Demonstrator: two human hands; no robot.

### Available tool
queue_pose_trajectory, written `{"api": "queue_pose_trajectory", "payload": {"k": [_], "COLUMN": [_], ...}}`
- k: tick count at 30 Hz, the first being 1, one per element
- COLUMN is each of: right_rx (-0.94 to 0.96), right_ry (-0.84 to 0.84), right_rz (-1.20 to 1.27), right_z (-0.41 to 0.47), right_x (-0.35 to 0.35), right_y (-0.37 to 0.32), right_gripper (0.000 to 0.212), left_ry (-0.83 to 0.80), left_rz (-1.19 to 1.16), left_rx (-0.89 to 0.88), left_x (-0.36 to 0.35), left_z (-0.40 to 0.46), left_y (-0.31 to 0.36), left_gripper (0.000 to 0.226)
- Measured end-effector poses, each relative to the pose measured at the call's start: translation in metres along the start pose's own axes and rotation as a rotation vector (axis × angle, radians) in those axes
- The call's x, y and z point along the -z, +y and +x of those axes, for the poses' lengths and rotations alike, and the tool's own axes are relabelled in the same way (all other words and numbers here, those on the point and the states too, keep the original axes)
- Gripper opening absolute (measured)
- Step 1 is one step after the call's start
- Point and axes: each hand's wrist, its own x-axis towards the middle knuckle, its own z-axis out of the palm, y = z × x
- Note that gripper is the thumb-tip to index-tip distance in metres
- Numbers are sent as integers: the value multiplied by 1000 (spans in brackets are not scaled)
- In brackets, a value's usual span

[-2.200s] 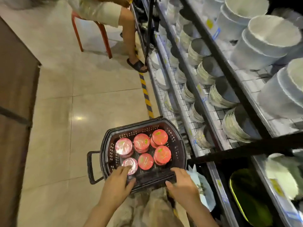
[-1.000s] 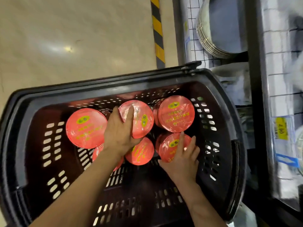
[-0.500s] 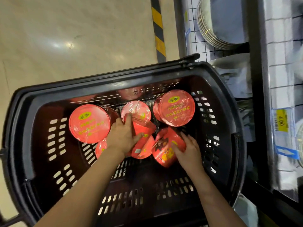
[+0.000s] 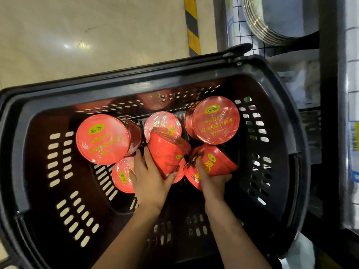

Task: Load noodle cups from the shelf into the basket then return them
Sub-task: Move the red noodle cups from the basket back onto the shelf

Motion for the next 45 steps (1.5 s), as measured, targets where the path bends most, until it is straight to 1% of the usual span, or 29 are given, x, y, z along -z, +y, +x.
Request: {"api": "queue_pose_trajectory", "payload": {"k": [3,5,8,10,15,19,21,24,26,28,30,31,33,34,35,36,38,39,40,41,42,43,45], "right_rx": [-79,-62,-25,0,43,80,100,139,172,203,242,270,344,382,422,456,520,539,563,596,630,662,704], "right_ry": [108,151,168,166,97,40,10,-10,-37,-71,-103,-117,-169,-191,-205,-220,-218,-219,-235,-258,-283,-290,-313], "right_rz": [138,202,222,215,158,100,64,60,71,89,140,166,224,255,281,299,310,330,366,410,445,458,437], "right_z": [12,21,29,33,27,4,-18,-56,-89,-123,-158,-177,-220,-240,-259,-277,-312,-328,-345,-358,-370,-382,-408], "right_x": [-14,-17,-14,-10,5,28,41,64,84,106,129,141,164,175,186,196,212,221,230,240,249,258,273], "right_y": [-5,-1,5,7,13,14,12,6,-3,-10,-19,-24,-36,-40,-43,-45,-51,-53,-55,-57,-57,-56,-54], "right_gripper": [118,116,108,104,101,99,100,93,94,98,90,82,67,64,67,76,97,99,89,75,65,66,96], "left_ry": [77,81,132,155,102,37,18,-17,-39,-46,-37,-34,-18,-15,-17,-21,-12,-16,-32,-48,-67,-81,-124], "left_rz": [-13,-20,-24,-47,-85,-223,-315,-480,-605,-710,-841,-909,-993,-1029,-1071,-1111,-1168,-1198,-1235,-1279,-1320,-1363,-1446], "left_rx": [3,20,35,51,26,79,119,198,246,284,287,278,246,232,214,185,111,74,33,-2,-38,-65,-93], "left_x": [-13,-23,-31,-29,-9,26,47,79,108,138,168,185,220,236,252,268,300,315,330,343,354,365,382], "left_z": [-7,-8,1,9,20,13,-2,-31,-55,-83,-111,-124,-152,-166,-181,-194,-219,-232,-245,-259,-273,-287,-314], "left_y": [7,10,8,4,-4,-1,4,14,28,42,56,63,81,89,97,105,118,125,130,134,136,138,137], "left_gripper": [102,106,112,112,107,109,110,107,100,87,79,81,99,104,102,93,69,59,57,64,71,73,74]}}
